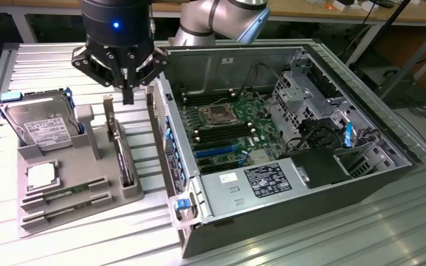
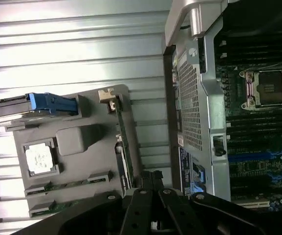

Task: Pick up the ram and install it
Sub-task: 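Reach for the ram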

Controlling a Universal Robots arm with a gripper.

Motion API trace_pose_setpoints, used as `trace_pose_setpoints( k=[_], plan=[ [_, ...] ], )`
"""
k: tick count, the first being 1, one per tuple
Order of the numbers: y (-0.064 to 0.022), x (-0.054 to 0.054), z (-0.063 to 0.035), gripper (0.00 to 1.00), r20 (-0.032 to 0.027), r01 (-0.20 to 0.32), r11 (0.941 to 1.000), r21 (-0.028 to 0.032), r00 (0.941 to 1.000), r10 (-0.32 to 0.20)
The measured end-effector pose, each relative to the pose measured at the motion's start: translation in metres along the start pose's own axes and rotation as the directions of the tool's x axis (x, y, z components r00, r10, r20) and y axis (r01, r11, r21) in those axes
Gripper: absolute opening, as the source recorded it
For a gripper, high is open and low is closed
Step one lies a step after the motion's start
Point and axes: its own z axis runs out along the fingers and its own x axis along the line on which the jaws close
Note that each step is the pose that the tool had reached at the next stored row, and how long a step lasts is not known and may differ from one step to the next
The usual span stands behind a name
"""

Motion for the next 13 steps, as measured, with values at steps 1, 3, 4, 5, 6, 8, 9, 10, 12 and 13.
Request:
trace_pose_setpoints(
  k=[1, 3, 4, 5, 6, 8, 9, 10, 12, 13],
  plan=[
    [-0.0008, 0.004, -0.0001, 0.11, -0.0002, 0.000, 1.0000, 0.0001, 1.0000, 0.000],
    [-0.0038, 0.021, -0.0012, 0.11, -0.0001, 0.000, 1.0000, 0.0000, 1.0000, 0.000],
    [-0.0055, 0.030, -0.0023, 0.11, -0.0003, 0.000, 1.0000, 0.0002, 1.0000, 0.000],
    [-0.0068, 0.037, -0.0040, 0.11, -0.0002, 0.000, 1.0000, 0.0001, 1.0000, 0.000],
    [-0.0084, 0.045, -0.0066, 0.11, -0.0001, 0.000, 1.0000, 0.0002, 1.0000, 0.000],
    [-0.0104, 0.055, -0.0100, 0.11, 0.0001, 0.000, 1.0000, 0.0001, 1.0000, 0.000],
    [-0.0118, 0.062, -0.0121, 0.11, 0.0004, 0.000, 1.0000, 0.0000, 1.0000, 0.000],
    [-0.0131, 0.068, -0.0138, 0.11, 0.0006, 0.000, 1.0000, 0.0000, 1.0000, 0.000],
    [-0.0160, 0.081, -0.0172, 0.11, 0.0014, 0.000, 1.0000, 0.0000, 1.0000, 0.000],
    [-0.0183, 0.089, -0.0184, 0.11, 0.0021, 0.000, 1.0000, -0.0001, 1.0000, 0.000]
  ],
)
